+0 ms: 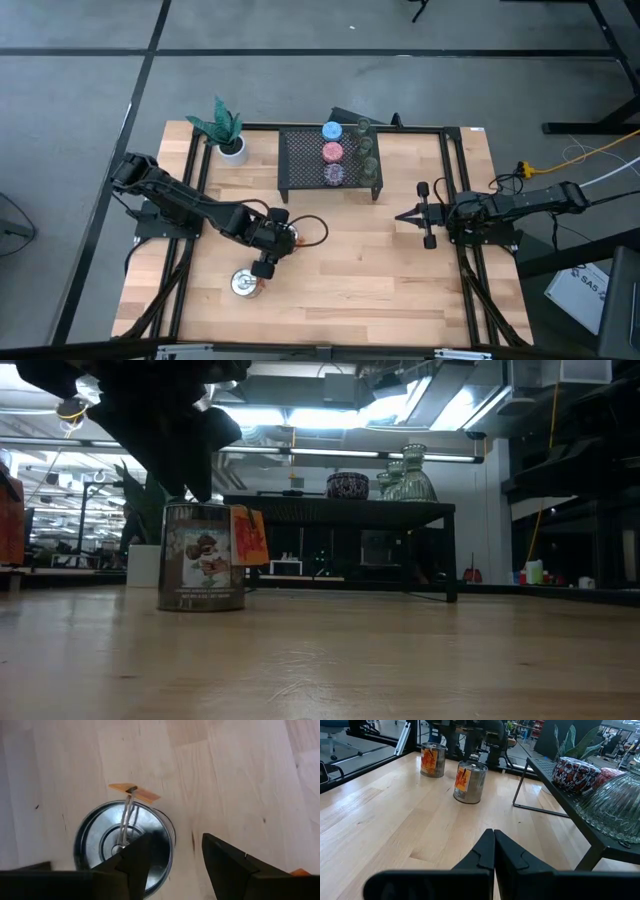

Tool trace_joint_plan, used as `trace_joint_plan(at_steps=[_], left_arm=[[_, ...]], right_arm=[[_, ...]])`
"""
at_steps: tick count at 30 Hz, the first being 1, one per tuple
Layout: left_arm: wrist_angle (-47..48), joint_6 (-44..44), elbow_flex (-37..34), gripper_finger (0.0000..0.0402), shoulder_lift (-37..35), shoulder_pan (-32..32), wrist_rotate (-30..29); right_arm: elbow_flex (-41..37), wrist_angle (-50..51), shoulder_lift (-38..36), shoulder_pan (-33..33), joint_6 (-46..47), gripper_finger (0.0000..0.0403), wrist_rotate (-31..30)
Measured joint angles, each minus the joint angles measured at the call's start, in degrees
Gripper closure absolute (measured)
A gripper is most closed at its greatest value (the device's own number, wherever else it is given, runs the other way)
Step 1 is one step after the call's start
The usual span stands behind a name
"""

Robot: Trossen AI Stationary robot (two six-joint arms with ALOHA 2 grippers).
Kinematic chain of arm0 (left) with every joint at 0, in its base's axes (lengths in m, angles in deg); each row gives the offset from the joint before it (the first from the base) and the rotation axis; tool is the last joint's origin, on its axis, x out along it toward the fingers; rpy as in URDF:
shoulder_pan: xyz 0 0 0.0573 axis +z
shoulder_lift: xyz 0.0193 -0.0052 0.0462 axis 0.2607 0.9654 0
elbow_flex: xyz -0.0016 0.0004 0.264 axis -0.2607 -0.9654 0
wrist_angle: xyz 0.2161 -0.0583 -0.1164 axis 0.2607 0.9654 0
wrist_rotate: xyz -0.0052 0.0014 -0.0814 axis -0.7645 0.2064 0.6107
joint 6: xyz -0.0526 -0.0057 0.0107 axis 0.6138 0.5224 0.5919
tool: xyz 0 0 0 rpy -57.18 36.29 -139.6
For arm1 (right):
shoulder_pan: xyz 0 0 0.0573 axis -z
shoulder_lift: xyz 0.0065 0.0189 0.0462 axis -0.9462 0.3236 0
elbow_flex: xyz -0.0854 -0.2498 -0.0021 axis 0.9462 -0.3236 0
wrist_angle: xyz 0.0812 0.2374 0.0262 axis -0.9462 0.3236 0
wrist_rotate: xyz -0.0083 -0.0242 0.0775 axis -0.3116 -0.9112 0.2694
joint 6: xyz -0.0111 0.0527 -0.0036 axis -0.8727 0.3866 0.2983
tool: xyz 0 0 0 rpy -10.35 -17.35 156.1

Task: Pick & Place candle stick holders
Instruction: Put the top scented candle can on the shelf

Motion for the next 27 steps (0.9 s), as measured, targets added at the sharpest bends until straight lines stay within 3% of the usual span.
trace_joint_plan(at_steps=[15,27], left_arm=[[-1.3,0.7,0.2,0.0267,4.4,0.0,-3.7],[-0.9,-1.2,0.1,0.0393,4.6,-0.1,-4.0]], right_arm=[[0.0,0.0,0.0,0.0,0.0,0.0400,0.0],[0.0,0.0,0.0,0.0,0.0,0.0400,0.0]])
